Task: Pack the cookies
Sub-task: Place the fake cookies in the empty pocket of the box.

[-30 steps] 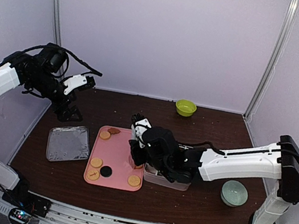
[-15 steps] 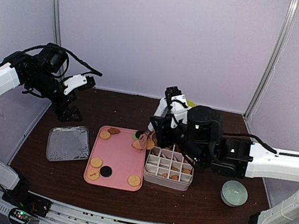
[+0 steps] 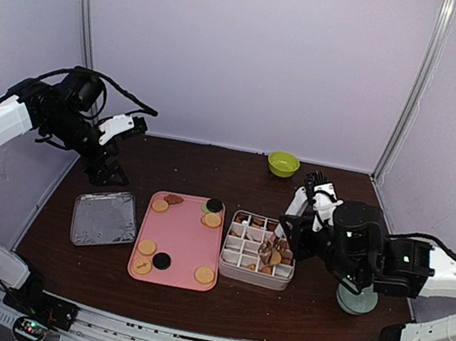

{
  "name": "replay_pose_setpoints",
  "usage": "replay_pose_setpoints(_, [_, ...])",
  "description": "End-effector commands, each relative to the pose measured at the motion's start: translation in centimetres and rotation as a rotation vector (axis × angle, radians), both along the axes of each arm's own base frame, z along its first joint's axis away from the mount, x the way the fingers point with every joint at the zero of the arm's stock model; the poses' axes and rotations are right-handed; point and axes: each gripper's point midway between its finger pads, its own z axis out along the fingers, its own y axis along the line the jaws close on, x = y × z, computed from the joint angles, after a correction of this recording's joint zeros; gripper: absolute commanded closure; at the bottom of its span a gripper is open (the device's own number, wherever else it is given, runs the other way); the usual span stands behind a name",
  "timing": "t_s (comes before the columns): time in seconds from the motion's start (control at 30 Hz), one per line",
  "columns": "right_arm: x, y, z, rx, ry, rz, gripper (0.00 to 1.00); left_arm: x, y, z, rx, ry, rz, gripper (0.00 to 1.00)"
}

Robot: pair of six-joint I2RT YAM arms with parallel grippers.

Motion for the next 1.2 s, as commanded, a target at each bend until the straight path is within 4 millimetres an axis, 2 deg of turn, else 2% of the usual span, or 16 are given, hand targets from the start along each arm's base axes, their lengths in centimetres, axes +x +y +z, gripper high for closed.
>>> replay_pose_setpoints(0.0, [0.1, -1.4, -0.7, 0.002, 0.018, -0.054, 0.98, 0.2, -0.4, 0.3, -0.034, 0.009, -0.003, 0.04])
replay_pose_setpoints(0.2, [0.3, -2.0, -2.4, -0.046, 0.028, -0.085, 0.97, 0.1, -0.5, 0.2, -0.033, 0.014, -0.006, 0.04])
replay_pose_setpoints(0.37, [0.5, -2.2, -2.7, -0.059, 0.021, -0.099, 0.96, 0.1, -0.5, 0.2, -0.032, 0.020, -0.007, 0.04])
replay_pose_setpoints(0.43, [0.5, -2.1, -2.8, -0.062, 0.025, -0.094, 0.92, 0.2, -0.5, 0.3, -0.032, 0.020, -0.008, 0.04])
replay_pose_setpoints(0.5, [0.4, -1.9, -2.9, -0.065, 0.030, -0.086, 0.82, 0.2, -0.6, 0.3, -0.033, 0.021, -0.011, 0.04])
replay_pose_setpoints(0.7, [0.3, -2.0, -2.7, -0.060, 0.029, -0.083, 0.64, 0.1, -0.7, 0.3, -0.037, 0.029, -0.017, 0.05])
replay_pose_setpoints(0.97, [0.3, -2.0, -1.5, -0.038, 0.013, -0.071, 0.57, 0.0, -0.7, 0.2, -0.036, 0.037, -0.022, 0.05])
replay_pose_setpoints(1.17, [0.3, -2.0, -0.9, -0.030, 0.005, -0.067, 0.57, -0.2, -0.6, 0.0, -0.029, 0.040, -0.026, 0.05])
